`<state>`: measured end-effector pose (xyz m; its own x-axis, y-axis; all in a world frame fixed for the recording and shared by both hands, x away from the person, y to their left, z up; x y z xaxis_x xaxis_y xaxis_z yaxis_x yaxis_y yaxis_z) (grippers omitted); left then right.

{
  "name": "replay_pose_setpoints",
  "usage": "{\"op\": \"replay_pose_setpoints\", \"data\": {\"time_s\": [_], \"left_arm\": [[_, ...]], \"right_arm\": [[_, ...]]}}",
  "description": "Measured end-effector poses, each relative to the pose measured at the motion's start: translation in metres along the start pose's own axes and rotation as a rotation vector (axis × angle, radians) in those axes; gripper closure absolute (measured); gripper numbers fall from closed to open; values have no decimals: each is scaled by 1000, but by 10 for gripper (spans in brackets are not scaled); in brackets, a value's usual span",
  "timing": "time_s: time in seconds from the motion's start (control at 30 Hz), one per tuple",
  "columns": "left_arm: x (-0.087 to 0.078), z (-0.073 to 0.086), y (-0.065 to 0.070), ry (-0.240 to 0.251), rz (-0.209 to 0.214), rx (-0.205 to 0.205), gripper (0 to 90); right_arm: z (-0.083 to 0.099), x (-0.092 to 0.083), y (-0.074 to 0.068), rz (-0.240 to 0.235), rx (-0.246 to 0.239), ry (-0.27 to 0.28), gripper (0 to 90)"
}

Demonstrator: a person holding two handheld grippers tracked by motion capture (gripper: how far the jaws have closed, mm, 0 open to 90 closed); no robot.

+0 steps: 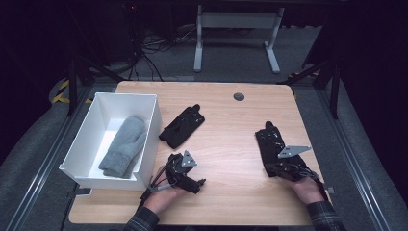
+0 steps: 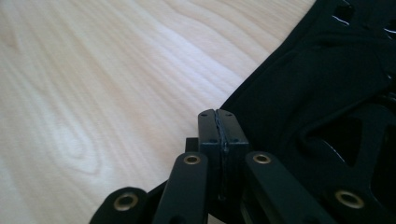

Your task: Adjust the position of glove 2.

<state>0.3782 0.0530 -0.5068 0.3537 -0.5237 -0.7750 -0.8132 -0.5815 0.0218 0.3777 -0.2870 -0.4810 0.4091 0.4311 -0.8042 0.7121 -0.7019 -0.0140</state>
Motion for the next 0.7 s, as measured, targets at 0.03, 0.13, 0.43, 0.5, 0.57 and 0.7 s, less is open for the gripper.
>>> {"op": "replay_pose_setpoints", "data": {"time_s": [0.03,0.13,0.43,0.5,0.57,0.7], "left_arm": [[0,0,0,0,0,1,2],[0,0,0,0,0,1,2],[0,0,0,1,4,4,1],[0,0,0,0,5,5,1],[0,0,0,0,5,5,1],[0,0,1,0,7,9,1]], "right_arm": [[0,0,-3,-10,-3,0,900],[0,0,-9,-23,-12,-1,900],[3,0,-34,-75,-47,3,900],[4,0,-39,-84,-53,4,900],[5,0,-45,-87,-61,2,900],[6,-1,-57,-112,-73,0,900]]}}
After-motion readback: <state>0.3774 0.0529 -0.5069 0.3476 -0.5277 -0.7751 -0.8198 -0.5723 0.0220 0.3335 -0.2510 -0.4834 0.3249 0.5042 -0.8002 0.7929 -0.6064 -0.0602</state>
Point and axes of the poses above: each handheld gripper's, and its own axes: x roughly forward along the jaws, z roughly out of its underside, y roughly to its right, the point moved 4 cm from there along x, roughly forward along the jaws, and after that the axes turned 4 degrees about -y, right-handed, at the moved point
